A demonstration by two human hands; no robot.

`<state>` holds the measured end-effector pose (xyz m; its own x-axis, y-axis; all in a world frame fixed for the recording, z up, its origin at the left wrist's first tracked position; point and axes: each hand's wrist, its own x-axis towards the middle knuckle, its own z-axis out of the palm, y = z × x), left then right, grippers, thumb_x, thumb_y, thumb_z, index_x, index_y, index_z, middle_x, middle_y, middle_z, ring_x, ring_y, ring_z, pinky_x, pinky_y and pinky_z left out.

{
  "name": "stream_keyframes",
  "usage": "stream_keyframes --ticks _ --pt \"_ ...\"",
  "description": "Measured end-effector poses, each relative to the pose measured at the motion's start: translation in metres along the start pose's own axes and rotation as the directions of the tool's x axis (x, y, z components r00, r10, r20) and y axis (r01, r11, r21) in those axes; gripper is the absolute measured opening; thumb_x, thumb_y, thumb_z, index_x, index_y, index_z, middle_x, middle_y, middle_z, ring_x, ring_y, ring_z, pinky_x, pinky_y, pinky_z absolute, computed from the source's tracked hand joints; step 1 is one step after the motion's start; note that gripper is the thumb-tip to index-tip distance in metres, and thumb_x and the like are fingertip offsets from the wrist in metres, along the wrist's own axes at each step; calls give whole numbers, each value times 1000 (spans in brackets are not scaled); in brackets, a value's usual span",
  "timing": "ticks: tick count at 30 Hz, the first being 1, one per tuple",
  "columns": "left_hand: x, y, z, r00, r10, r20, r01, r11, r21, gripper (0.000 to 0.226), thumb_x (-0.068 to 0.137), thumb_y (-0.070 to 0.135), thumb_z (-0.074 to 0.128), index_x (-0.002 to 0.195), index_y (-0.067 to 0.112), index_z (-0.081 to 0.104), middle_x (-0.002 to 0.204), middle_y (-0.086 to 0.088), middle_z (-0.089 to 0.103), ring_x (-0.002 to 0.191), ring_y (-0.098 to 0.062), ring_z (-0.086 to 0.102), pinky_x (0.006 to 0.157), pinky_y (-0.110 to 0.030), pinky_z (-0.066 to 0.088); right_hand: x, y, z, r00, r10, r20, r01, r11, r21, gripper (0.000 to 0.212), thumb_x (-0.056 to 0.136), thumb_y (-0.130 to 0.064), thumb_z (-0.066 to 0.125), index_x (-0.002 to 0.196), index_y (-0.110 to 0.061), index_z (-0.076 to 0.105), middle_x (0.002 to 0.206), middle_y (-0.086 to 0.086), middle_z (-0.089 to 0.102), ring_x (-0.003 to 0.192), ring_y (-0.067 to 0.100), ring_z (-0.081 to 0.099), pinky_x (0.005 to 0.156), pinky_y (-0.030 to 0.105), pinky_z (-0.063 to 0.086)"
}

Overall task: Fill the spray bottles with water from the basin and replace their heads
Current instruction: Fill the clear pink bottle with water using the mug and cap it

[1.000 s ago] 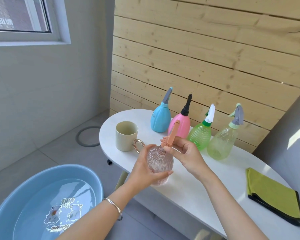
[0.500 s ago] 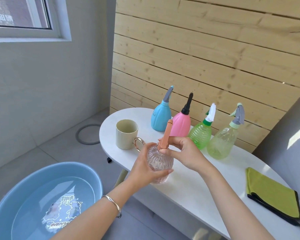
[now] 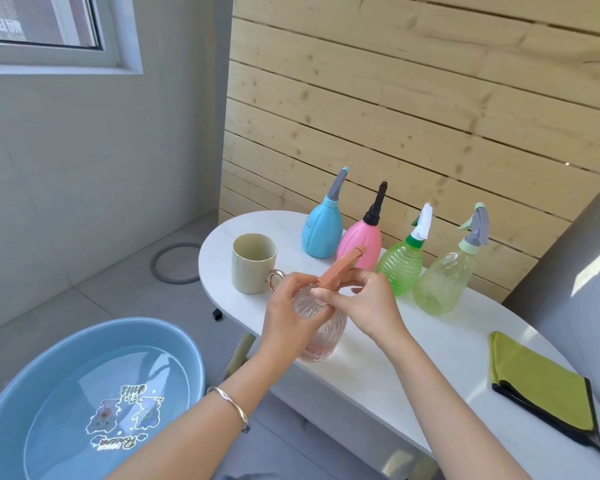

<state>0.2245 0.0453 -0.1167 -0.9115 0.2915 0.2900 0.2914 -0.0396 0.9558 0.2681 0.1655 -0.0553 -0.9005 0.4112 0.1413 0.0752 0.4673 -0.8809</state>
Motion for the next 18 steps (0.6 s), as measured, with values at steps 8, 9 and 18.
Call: stream_keyframes --ticks 8,9,18 --pt "4 0 3 1000 21 -9 -21 1000 7 21 76 17 80 89 24 64 86 13 68 92 -4 61 84 -18 46 -7 -10 0 999 22 -44 -28 987 -157 27 65 -40 83 83 -24 71 77 -16 67 84 -2 58 77 22 45" --pt "3 0 3 1000 25 -3 -25 1000 0 20 77 18 79 90 23 64 87 13 68 92 -5 62 85 -19 46 -9 -12 -5 1000 17 -17 -21 974 -227 29 65 -46 81 84 -26 71 80 -16 67 86 1 58 79 24 46" --pt "2 -2 -3 995 55 84 -57 998 16 17 85 21 73 100 23 64 95 20 68 100 2 61 89 -17 44 8 -56 -41 913 -240 330 396 717 -574 37 72 -47 76 107 -34 69 102 -23 65 105 -3 55 89 19 41"
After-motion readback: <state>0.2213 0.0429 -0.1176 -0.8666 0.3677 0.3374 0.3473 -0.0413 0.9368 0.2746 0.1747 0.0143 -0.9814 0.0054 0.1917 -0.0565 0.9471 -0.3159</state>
